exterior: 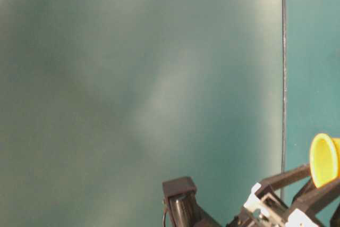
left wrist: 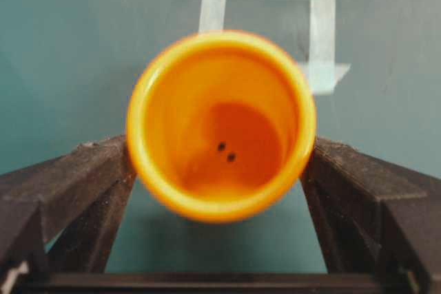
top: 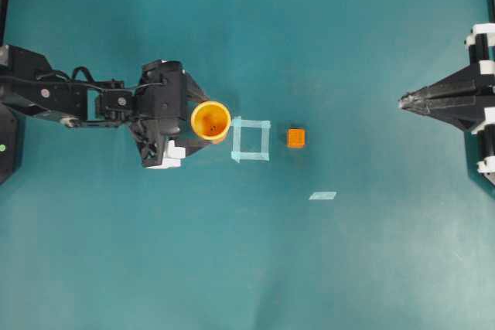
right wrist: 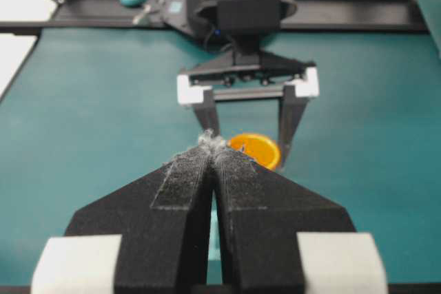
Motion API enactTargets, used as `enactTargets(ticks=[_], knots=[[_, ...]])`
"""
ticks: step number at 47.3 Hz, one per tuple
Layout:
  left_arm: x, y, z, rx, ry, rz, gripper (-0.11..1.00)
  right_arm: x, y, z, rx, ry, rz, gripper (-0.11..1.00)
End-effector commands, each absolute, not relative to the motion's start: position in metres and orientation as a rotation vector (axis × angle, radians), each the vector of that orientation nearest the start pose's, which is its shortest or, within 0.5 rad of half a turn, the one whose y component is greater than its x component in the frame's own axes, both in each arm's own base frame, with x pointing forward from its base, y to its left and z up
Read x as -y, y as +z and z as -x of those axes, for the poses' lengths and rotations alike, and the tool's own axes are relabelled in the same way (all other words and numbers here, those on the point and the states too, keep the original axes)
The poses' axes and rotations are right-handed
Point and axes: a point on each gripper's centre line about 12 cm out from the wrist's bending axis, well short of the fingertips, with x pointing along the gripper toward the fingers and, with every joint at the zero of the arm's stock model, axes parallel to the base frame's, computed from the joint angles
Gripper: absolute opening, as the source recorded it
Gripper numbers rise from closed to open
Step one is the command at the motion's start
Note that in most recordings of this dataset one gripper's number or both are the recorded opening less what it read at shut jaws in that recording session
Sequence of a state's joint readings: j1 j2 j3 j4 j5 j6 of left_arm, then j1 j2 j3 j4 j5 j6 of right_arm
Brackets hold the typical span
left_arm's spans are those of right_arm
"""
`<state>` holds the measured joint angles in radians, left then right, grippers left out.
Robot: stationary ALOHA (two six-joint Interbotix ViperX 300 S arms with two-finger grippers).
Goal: Move the cup to the left with left arm.
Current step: 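Advance the left gripper around the orange cup, then close the left gripper on the orange cup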
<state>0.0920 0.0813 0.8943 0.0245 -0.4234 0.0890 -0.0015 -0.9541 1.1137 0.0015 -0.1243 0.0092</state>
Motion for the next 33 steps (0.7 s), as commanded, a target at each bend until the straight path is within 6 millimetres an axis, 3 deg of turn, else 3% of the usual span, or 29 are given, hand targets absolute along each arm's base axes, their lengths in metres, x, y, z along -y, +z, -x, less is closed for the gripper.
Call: enactTargets(ticks=[1, 14, 33], knots=[[-0.03, 0.1197, -0.3613, -0.515, 0.047, -0.081, 0.84, 0.0004, 0.311, -0.2061, -0.002, -0.002, -0.014, -0.01], [-0.0284, 0.116, -0.3693, -0.517, 0.04, -0.084, 0.84, 0.0004, 0.3117, -0.2062, 0.0, -0.002, -0.014, -0.01], [-0.0217, 0.1229, -0.3692, -0.511, 0.025, -0.086, 0.73, 0.0004, 0.311, -0.2063, -0.014, -0.002, -0.017, -0.01]])
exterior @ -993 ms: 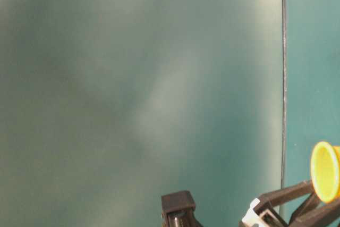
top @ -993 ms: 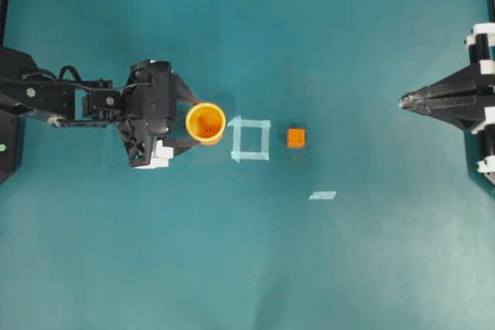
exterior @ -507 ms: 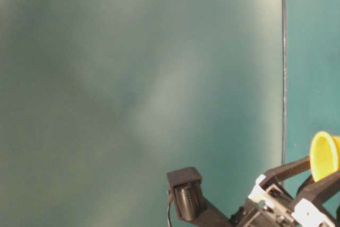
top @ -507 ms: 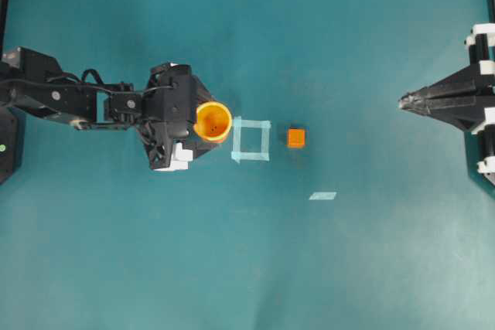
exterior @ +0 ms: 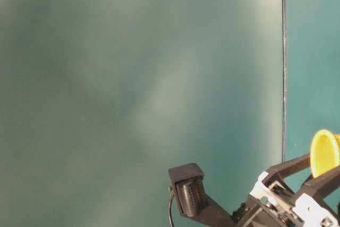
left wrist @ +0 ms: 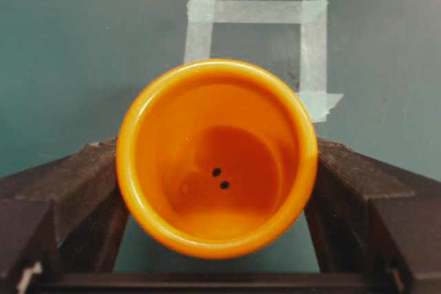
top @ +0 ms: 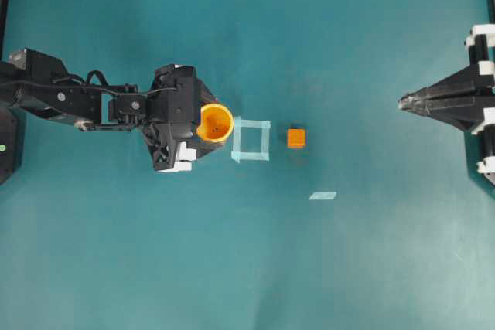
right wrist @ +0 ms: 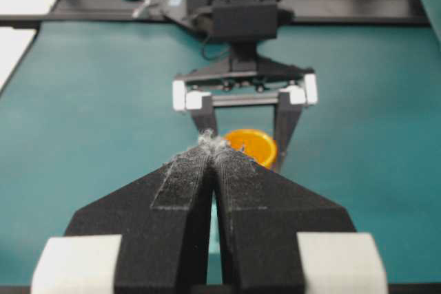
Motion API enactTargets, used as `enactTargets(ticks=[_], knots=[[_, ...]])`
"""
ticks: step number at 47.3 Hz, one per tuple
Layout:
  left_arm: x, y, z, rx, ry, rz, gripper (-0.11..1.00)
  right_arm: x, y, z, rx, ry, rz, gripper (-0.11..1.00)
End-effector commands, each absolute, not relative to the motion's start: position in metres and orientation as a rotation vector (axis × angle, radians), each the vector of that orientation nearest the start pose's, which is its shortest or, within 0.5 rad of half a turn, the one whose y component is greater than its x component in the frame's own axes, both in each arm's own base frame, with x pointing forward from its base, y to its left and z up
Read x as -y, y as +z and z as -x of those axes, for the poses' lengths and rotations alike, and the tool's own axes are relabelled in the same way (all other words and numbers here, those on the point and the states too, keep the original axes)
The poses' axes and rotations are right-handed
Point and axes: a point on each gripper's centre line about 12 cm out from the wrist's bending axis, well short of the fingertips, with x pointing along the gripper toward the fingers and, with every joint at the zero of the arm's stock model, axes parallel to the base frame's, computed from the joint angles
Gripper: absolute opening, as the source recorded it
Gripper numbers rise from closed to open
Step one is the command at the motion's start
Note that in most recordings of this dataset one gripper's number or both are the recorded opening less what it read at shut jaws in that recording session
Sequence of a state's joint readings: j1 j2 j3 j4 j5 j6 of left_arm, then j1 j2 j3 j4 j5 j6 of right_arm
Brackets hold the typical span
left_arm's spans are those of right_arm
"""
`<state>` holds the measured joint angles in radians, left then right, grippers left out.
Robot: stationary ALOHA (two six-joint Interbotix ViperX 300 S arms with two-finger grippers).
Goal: Move the cup to the left with left arm.
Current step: 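Close the left gripper on the orange cup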
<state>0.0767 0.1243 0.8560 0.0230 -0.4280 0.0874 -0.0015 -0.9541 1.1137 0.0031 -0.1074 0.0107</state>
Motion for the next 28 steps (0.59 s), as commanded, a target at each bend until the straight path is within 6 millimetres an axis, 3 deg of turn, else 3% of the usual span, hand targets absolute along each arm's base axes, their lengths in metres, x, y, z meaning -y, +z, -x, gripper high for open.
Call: enactTargets(ticks=[1, 15, 28], knots=[[-0.021, 0.124, -0.368, -0.514, 0.022, -0.086, 0.73, 0.0, 0.311, -0.206, -0.014, -0.002, -0.017, -0.01], [-0.016, 0.139, -0.353, -0.606, 0.009, -0.089, 0.73, 0.0, 0.312, -0.206, -0.011, -0.002, -0.017, -0.01], [-0.013, 0.146, -0.332, -0.584, 0.003, -0.091, 0.73, 0.0, 0.312, -0.207, -0.014, -0.002, -0.017, -0.01]])
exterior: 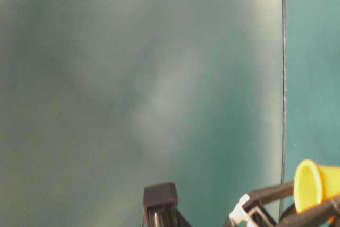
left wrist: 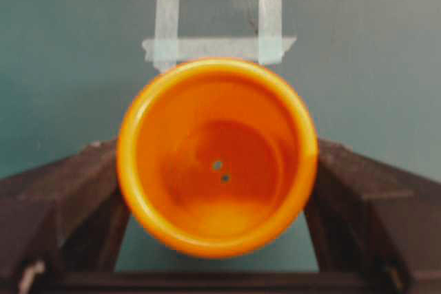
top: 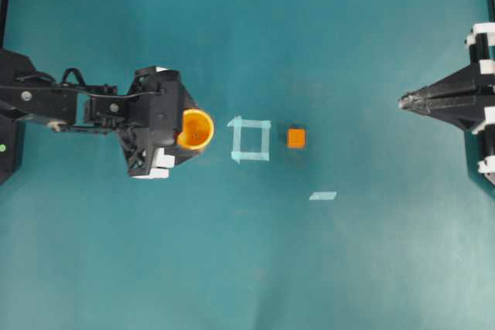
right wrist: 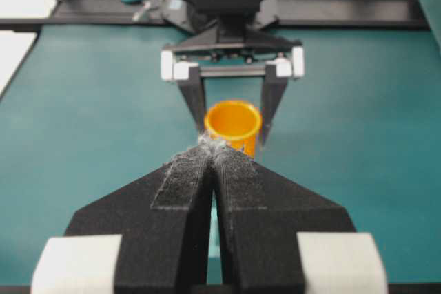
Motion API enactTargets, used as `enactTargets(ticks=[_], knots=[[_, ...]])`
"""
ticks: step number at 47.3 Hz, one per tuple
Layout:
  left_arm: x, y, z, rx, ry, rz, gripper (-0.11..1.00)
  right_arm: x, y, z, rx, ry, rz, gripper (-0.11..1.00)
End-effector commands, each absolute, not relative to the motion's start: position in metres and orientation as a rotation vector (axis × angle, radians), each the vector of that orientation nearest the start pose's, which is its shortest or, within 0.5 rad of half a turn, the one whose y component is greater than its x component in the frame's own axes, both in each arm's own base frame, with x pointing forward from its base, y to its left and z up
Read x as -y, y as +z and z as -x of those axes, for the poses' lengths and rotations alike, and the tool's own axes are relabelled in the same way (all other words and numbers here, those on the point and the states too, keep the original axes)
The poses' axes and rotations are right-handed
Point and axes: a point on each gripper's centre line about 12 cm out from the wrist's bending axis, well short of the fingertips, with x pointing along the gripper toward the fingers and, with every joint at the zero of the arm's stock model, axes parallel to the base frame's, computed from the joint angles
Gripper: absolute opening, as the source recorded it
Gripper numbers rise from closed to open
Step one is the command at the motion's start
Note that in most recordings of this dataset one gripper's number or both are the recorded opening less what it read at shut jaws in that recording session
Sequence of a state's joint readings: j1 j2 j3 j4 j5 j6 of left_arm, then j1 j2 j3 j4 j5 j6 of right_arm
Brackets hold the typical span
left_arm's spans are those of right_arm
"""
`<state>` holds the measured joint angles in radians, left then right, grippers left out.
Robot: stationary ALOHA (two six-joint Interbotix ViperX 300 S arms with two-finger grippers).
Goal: Move the cup to the left with left arm.
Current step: 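Close the left gripper on the orange cup, then drag the held orange cup left toward the table edge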
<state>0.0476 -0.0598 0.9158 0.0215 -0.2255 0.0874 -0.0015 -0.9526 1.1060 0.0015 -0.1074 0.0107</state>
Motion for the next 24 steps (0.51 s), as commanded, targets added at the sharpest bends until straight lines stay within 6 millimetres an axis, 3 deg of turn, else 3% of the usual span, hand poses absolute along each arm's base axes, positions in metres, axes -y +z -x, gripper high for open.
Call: enactTargets(ticks=[1, 24], knots=[[-0.013, 0.146, -0.33, -0.584, 0.003, -0.091, 0.73, 0.0, 0.312, -0.207, -0.012, -0.002, -0.015, -0.01], [-0.003, 0.151, -0.269, -0.532, -0.021, -0.098, 0.73, 0.0, 0.314, -0.207, -0.009, -0.002, -0.015, -0.01]])
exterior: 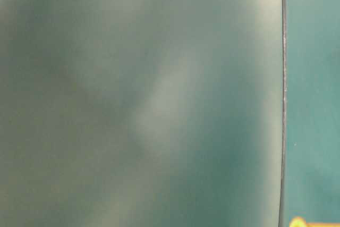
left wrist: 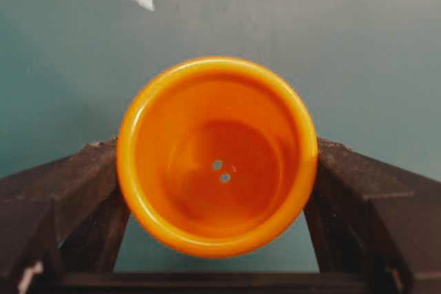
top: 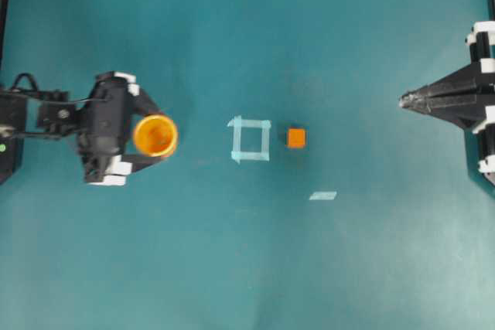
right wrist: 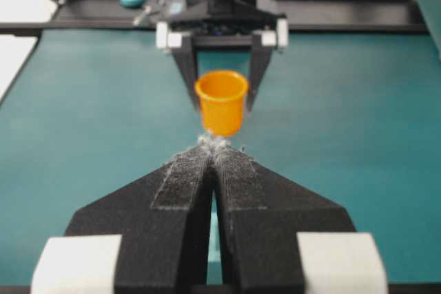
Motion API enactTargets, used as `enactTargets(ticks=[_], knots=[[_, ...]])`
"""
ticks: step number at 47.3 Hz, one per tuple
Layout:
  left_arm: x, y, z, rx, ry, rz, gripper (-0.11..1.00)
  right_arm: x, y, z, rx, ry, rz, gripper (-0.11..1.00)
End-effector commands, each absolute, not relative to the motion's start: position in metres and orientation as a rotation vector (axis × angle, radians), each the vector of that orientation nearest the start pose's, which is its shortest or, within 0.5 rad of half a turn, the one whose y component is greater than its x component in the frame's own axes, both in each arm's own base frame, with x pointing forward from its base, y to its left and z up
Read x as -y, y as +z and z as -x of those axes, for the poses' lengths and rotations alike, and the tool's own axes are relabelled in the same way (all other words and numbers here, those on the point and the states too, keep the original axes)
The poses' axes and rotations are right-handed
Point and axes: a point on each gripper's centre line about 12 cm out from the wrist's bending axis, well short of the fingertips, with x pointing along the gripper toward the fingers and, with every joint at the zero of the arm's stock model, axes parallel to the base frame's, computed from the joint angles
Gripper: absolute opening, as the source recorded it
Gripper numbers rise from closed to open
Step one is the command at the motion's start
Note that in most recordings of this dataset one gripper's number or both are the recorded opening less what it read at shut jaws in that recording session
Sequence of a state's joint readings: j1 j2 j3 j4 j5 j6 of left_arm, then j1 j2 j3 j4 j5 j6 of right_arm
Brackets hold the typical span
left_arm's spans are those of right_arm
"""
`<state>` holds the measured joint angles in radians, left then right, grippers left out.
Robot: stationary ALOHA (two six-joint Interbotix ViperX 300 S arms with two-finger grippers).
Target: Move the cup to the left with left arm.
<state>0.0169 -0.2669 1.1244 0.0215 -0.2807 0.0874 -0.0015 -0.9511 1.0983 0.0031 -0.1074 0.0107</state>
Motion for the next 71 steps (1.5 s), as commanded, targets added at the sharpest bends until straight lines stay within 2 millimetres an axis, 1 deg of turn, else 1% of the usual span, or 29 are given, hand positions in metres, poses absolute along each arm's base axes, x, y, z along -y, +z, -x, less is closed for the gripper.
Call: enactTargets(ticks=[1, 11, 18, 28, 34, 38, 51, 71], knots=[[-0.003, 0.152, -0.267, -0.528, -0.021, -0.098, 0.73, 0.0, 0.314, -0.207, -0.008, -0.002, -0.017, -0.01], [-0.002, 0.158, -0.236, -0.482, -0.018, -0.099, 0.73, 0.0, 0.315, -0.208, -0.006, -0.002, -0.015, -0.01], [-0.002, 0.164, -0.218, -0.459, -0.016, -0.1, 0.73, 0.0, 0.316, -0.208, -0.005, -0.002, -0.015, -0.01], [-0.003, 0.166, -0.194, -0.506, -0.014, -0.1, 0.73, 0.001, 0.317, -0.209, -0.005, -0.004, -0.017, -0.01], [-0.003, 0.169, -0.183, -0.513, -0.013, -0.097, 0.73, 0.001, 0.316, -0.211, -0.011, -0.005, -0.017, -0.01], [-0.002, 0.172, -0.18, -0.488, -0.011, -0.092, 0.73, 0.001, 0.314, -0.213, -0.017, -0.004, -0.02, -0.01], [-0.002, 0.171, -0.176, -0.491, 0.0, -0.048, 0.73, 0.001, 0.313, -0.215, -0.024, -0.006, -0.024, -0.01], [-0.002, 0.167, -0.173, -0.497, -0.01, -0.08, 0.73, 0.001, 0.313, -0.216, -0.024, -0.007, -0.026, -0.01]])
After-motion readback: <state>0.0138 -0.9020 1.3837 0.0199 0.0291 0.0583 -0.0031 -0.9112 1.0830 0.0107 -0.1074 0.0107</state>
